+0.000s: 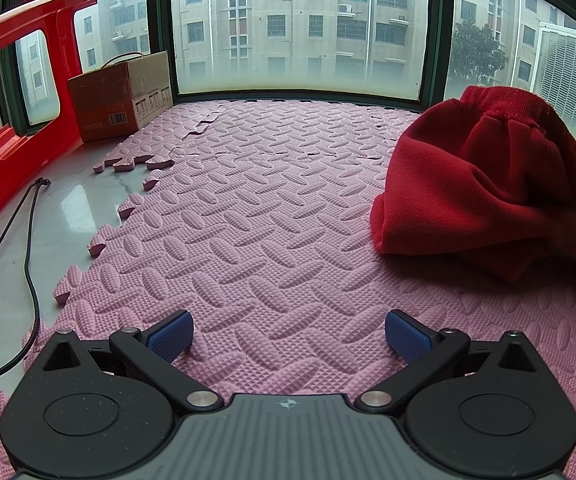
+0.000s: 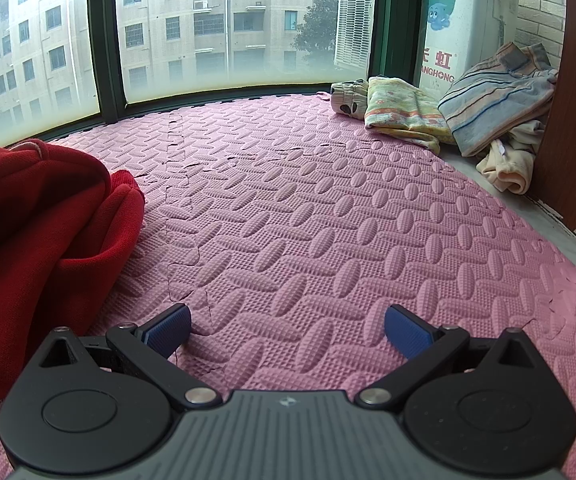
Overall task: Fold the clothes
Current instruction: 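Move both grippers toward the crumpled red sweatpants on the mat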
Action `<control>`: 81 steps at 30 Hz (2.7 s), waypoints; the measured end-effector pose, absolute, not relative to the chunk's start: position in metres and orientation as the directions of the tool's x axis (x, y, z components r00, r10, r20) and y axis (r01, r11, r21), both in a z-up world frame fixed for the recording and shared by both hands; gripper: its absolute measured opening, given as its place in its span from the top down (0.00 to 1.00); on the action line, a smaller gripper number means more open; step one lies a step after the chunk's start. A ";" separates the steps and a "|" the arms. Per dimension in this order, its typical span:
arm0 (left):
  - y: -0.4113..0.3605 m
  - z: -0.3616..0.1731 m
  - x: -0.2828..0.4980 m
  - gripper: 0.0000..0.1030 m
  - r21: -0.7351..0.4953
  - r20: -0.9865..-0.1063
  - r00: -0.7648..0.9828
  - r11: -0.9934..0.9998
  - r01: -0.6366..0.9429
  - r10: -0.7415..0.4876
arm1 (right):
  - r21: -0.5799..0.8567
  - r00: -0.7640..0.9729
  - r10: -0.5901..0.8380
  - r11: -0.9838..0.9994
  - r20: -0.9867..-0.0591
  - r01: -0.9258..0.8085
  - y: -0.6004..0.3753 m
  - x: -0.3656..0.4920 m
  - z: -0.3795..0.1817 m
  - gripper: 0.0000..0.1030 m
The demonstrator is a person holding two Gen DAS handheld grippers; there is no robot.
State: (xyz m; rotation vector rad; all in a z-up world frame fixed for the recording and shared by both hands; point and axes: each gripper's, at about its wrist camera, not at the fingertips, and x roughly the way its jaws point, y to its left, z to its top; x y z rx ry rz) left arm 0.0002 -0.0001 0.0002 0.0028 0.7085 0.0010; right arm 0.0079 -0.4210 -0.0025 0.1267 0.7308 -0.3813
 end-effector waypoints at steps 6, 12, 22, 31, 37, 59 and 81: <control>-0.001 0.004 -0.002 0.00 -0.005 -0.667 0.745 0.999 -0.037 0.024 | -0.028 0.688 -0.266 0.941 -0.675 0.337 -0.413 0.006 -0.001 0.00; -0.006 0.009 -0.010 0.00 -0.009 -0.678 0.734 0.997 -0.072 0.047 | -0.031 0.719 -0.220 0.964 -0.659 0.266 -0.398 -0.010 0.007 0.00; -0.035 0.027 -0.028 0.00 -0.033 -0.681 0.732 0.999 -0.036 0.004 | -0.032 0.759 -0.134 0.988 -0.637 0.148 -0.365 -0.029 0.019 0.00; -0.057 0.038 -0.042 0.00 -0.052 -0.679 0.733 0.999 0.015 -0.047 | -0.010 0.763 -0.076 0.996 -0.642 0.091 -0.346 -0.046 0.024 0.00; -0.063 0.044 -0.051 0.00 -0.056 -0.676 0.734 0.998 0.036 -0.064 | -0.007 0.768 -0.056 0.998 -0.638 0.068 -0.337 -0.055 0.028 0.00; -0.078 0.054 -0.075 0.00 -0.048 -0.667 0.740 0.996 0.074 -0.087 | -0.002 0.795 0.000 1.000 -0.607 -0.001 -0.316 -0.079 0.041 0.00; -0.088 0.057 -0.083 0.00 -0.035 -0.665 0.741 0.995 0.099 -0.097 | 0.006 0.798 0.017 1.000 -0.602 -0.017 -0.310 -0.086 0.042 0.00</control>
